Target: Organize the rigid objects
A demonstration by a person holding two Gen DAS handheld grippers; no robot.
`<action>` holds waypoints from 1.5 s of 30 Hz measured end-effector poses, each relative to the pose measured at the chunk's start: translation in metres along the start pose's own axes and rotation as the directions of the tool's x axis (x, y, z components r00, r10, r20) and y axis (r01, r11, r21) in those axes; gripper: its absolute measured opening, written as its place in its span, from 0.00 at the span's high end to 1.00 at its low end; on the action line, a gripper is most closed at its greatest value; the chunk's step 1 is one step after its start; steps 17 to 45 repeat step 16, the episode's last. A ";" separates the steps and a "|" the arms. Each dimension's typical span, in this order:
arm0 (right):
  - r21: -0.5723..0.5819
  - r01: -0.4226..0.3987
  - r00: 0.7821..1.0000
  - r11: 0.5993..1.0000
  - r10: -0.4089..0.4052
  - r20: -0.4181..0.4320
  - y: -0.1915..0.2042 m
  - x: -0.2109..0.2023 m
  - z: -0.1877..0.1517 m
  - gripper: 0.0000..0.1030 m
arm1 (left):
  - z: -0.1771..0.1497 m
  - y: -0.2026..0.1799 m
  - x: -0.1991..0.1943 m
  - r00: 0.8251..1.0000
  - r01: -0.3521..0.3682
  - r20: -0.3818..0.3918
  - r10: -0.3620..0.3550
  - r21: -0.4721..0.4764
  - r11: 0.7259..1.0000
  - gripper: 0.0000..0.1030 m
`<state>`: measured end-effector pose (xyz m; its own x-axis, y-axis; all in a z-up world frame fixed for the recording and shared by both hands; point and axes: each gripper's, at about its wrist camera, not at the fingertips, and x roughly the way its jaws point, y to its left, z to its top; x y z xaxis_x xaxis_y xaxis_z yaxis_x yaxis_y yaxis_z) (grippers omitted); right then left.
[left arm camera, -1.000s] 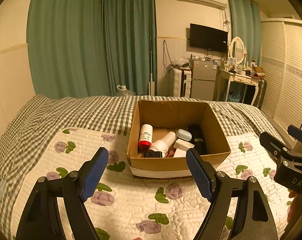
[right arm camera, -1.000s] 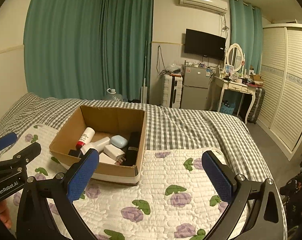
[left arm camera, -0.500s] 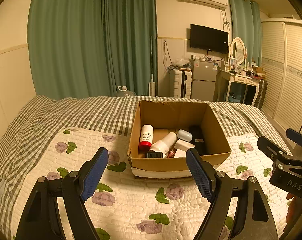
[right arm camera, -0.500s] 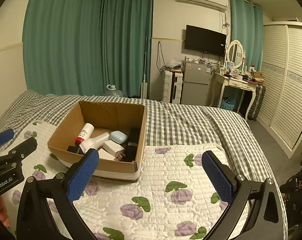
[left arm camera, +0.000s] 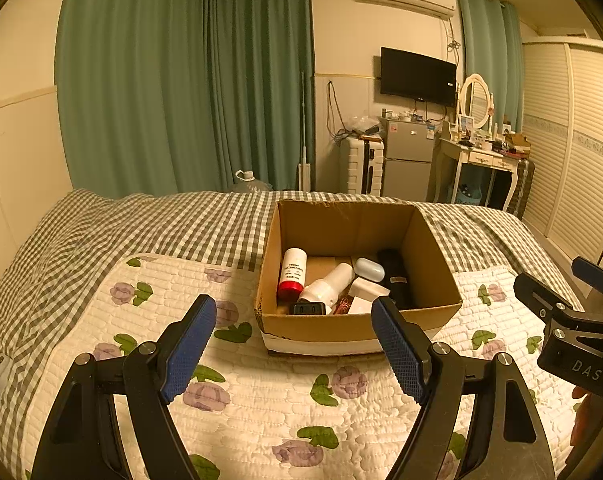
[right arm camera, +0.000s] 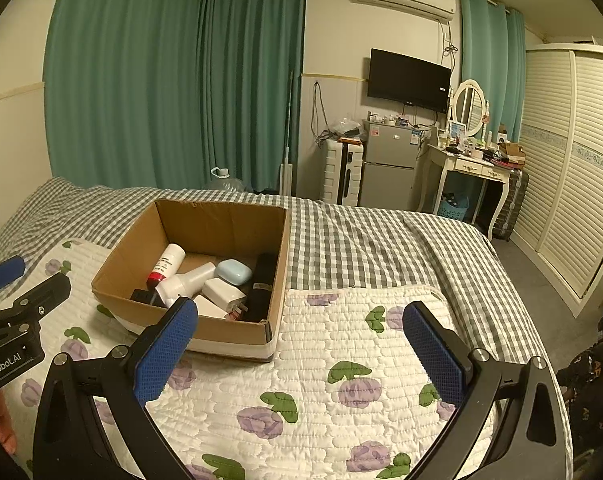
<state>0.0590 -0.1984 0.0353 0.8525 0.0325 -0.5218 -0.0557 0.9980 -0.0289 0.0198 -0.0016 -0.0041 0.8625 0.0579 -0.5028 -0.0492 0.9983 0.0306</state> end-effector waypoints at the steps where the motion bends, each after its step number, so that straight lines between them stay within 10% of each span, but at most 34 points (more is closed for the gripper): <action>1: 0.000 0.001 1.000 1.000 -0.001 0.000 0.000 0.000 0.000 0.00 | 0.000 0.000 0.000 1.000 0.002 -0.002 -0.002 0.002 1.000 0.20; 45: 0.004 -0.005 1.000 1.000 0.005 -0.011 0.001 0.004 -0.004 0.00 | -0.003 0.000 0.000 1.000 0.014 -0.006 -0.014 0.010 1.000 0.20</action>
